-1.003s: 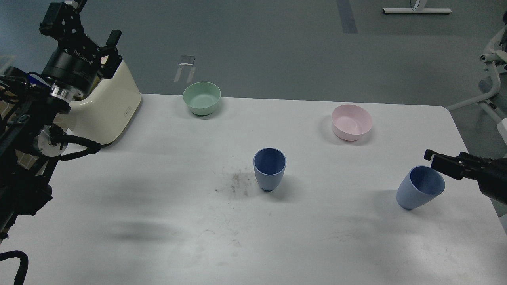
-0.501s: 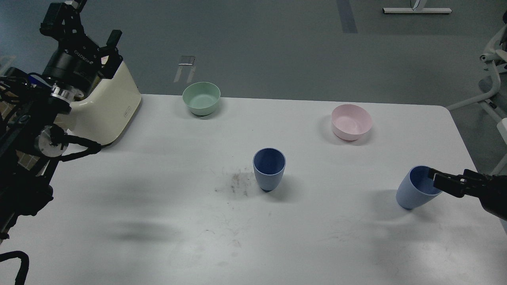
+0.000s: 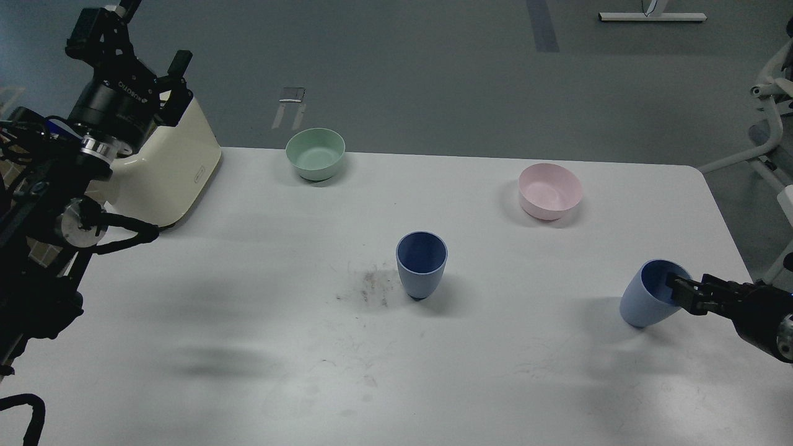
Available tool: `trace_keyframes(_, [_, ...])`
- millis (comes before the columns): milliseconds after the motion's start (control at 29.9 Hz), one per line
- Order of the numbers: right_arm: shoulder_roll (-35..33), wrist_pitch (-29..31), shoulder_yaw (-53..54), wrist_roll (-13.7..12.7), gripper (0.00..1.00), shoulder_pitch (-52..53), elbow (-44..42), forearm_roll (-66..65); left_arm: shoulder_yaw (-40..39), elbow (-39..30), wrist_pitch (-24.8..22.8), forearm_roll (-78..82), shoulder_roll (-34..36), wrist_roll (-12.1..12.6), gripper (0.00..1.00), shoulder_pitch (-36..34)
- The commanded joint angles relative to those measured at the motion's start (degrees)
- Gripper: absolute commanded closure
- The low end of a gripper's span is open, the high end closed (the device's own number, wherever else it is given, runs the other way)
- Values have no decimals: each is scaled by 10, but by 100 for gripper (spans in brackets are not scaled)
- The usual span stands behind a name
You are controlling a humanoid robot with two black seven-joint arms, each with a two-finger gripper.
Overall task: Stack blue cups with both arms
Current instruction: 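Reach the right gripper to the other blue cup and grasp it, then lift the blue cup with the right gripper and carry it above the centered cup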
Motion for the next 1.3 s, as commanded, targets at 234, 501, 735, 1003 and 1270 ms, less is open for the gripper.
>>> trace_keyframes(234, [-5, 0, -2, -2, 96, -2, 1, 2, 1, 7, 3, 3, 4, 1, 2, 1])
trace_keyframes(501, [0, 0, 1, 1, 100, 6, 3, 8, 1, 7, 5, 3, 1, 13, 2, 1])
trace_keyframes(735, [-15, 0, 39, 8, 100, 64, 8, 57, 1, 0, 4, 3, 1, 14, 2, -2])
trace_keyframes(1003, [3, 0, -18, 6, 100, 291, 22, 106, -1, 2, 0, 0, 1, 12, 2, -2])
trace_keyframes(1270, [92, 0, -263, -14, 100, 500, 13, 105, 0, 8, 0, 2, -18, 13, 2, -15])
